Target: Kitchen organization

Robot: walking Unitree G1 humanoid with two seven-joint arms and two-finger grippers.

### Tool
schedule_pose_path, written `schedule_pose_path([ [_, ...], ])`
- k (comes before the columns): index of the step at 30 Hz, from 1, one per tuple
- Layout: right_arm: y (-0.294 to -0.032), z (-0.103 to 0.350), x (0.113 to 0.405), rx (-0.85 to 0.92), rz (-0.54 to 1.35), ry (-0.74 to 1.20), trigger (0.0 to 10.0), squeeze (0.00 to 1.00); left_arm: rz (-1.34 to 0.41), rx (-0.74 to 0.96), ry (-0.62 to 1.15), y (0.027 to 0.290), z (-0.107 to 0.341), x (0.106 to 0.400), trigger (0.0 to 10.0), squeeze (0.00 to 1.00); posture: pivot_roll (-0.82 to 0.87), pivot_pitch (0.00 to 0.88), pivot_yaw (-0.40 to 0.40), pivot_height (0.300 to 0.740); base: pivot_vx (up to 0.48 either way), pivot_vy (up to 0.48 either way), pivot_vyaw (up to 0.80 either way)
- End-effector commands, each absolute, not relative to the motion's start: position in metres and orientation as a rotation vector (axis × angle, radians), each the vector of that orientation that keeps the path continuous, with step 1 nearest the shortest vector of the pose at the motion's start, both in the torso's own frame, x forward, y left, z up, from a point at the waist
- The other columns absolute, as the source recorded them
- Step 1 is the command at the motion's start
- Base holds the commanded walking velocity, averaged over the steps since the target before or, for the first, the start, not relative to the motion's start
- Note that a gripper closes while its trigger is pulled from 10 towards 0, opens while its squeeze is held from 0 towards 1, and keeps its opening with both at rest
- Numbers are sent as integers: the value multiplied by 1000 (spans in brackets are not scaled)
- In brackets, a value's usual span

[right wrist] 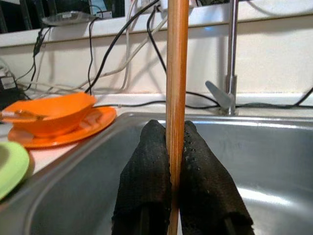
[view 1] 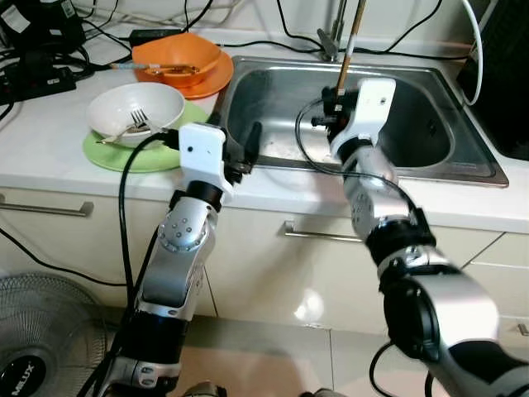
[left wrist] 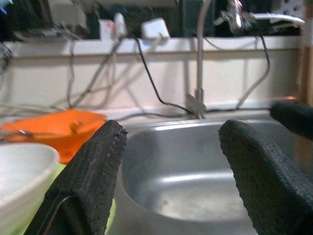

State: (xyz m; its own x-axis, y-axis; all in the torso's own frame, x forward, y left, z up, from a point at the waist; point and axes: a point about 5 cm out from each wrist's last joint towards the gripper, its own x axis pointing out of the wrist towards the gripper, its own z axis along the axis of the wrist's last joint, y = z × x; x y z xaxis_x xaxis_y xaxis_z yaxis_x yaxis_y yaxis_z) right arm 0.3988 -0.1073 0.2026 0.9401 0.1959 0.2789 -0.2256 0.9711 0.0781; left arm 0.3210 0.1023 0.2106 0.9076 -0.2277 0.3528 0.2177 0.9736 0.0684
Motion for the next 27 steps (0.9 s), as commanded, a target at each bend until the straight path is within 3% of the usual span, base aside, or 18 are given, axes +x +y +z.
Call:
schedule_pose_path([
  [1, -107, 217, 396, 102, 226, -368, 10000, 0, -215, 32, -399, 102, 217, 322, 10000, 0, -22, 56, 1, 740, 0, 0, 0],
  [21, -115, 189, 366, 123, 139, -429, 10000, 0, -192, 34, -408, 100, 211, 330, 10000, 0, -37, 76, 5, 740, 0, 0, 0],
  [27, -118, 191, 363, 129, 124, -429, 10000, 0, -184, 25, -409, 100, 211, 331, 10000, 0, -40, 82, 4, 740, 292, 0, 0],
])
